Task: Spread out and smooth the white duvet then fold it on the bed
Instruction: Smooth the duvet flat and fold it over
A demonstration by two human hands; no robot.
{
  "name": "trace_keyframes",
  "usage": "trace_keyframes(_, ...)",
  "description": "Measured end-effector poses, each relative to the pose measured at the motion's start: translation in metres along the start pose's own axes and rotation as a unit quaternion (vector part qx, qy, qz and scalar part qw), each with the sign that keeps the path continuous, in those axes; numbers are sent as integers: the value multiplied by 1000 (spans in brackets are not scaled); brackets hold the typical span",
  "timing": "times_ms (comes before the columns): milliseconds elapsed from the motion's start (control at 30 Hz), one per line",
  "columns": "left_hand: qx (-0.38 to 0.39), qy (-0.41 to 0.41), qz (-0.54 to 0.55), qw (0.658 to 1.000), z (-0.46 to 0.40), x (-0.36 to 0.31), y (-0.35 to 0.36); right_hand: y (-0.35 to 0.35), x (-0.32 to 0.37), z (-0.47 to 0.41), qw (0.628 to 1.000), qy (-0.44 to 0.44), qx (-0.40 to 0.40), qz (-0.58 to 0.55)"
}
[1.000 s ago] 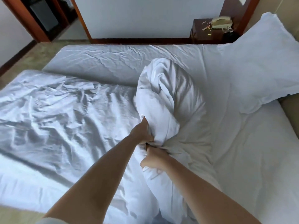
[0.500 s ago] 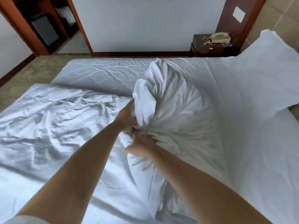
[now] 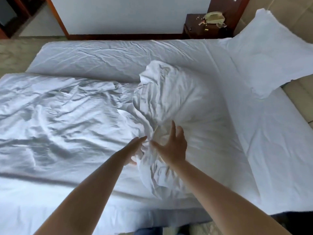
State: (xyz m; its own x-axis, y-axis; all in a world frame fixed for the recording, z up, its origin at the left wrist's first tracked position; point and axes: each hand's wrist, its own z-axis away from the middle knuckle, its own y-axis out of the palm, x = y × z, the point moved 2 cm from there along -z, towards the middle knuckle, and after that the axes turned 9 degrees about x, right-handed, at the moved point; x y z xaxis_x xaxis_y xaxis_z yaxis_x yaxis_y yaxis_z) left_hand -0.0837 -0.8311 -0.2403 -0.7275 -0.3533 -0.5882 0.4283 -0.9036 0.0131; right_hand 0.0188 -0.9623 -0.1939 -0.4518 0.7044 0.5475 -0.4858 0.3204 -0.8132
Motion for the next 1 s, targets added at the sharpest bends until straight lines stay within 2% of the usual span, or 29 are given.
trace_keyframes(33,6,4,-2,1000,2,5,8,4,-13,9,995,40,90,6)
trace_keyframes(100,16,14,15,1000,8,17,24,16,-35,35,975,25,219,18)
trace_keyframes(167,12,40,46,998,14,30,39,27,-60,58,950,-49,293,91)
trace_keyframes(200,0,47,64,997,18,36,46,31,-73,67,937,-96,299,152)
trace_keyframes(267,-23,58,62,996,25,50,56,38,-93,75,932,-172,221,228)
trace_keyframes(300,-35,67,39,996,30,55,61,38,-96,76,940,-173,179,235)
trace_keyframes(367,-64,99,4,993,36,61,66,25,-86,72,959,-139,155,195)
trace_keyframes(433,-72,125,45,988,48,66,66,4,-70,69,971,-130,176,97)
trace_keyframes(467,-65,134,67,987,58,63,64,-13,-59,69,978,-142,147,35)
trace_keyframes(500,-23,161,101,982,70,60,64,-32,-48,71,982,-165,87,-38)
trace_keyframes(533,36,218,100,970,84,59,68,-47,-42,76,975,-199,16,-100)
trace_keyframes(567,73,291,134,944,92,64,68,-54,-40,82,963,-233,-37,-129)
trace_keyframes(600,84,299,98,946,94,71,71,-54,-41,91,959,-251,-42,-124)
trace_keyframes(633,41,159,116,980,92,88,62,-45,-44,99,964,-251,12,-83)
trace_keyframes(667,-57,94,63,992,95,103,55,-29,-52,106,967,-237,98,4)
trace_keyframes(700,-126,43,106,985,93,123,51,-9,-65,112,949,-214,199,122)
trace_keyframes(733,-189,5,82,979,95,132,49,8,-79,121,917,-199,265,221)
trace_keyframes(767,-185,16,112,976,97,142,52,21,-91,128,896,-194,294,271)
trace_keyframes(800,-161,24,191,968,103,146,58,30,-99,133,897,-186,286,281)
trace_keyframes(867,-156,36,346,925,108,159,59,40,-104,143,925,-172,225,255)
trace_keyframes(933,-146,61,338,928,111,161,64,46,-94,154,936,-190,188,230)
trace_keyframes(1000,-193,73,307,929,114,160,64,56,-82,157,941,-212,151,214)
